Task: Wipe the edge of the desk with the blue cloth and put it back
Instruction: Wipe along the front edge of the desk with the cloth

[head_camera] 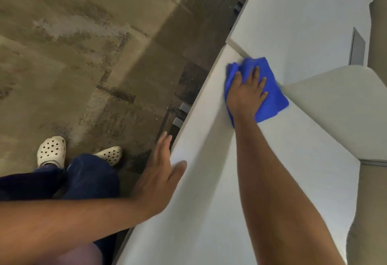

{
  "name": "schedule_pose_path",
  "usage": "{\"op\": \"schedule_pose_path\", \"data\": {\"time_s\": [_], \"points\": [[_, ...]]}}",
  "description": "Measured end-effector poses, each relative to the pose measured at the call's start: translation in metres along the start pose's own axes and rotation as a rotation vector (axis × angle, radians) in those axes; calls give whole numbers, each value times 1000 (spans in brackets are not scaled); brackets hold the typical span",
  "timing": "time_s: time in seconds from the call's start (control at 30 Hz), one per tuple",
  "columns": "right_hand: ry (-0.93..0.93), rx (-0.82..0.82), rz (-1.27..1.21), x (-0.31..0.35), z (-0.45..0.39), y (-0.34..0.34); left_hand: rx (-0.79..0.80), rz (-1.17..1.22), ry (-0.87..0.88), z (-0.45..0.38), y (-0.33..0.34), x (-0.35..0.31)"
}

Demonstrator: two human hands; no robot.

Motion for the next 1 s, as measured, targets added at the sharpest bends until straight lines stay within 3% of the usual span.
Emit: {"op": "schedule_pose_path", "data": {"time_s": [0.07, 0.2, 0.37, 0.8, 1.0], "points": [[-114, 11, 1, 27, 18, 8, -3, 20, -72, -1, 8, 2], [-351, 38, 10, 49, 86, 14, 27, 35, -31, -3, 5, 1], [-426, 77, -7, 35, 158, 18, 1, 73, 76, -4, 6, -2], [-345, 13, -15, 53, -38, 9, 48, 10, 22, -7, 10, 5], [-282, -12, -88, 55, -10, 8, 68, 46, 30, -8, 10, 8]]}}
Point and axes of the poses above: each hand's wrist, its own z-axis away from the middle knuckle, its own y-axis out of the palm, x = y × z, the point moved 5 cm from there along -z, towards the middle knuckle, and after that the axes turned 14 degrees about -y, right-handed, at the moved point
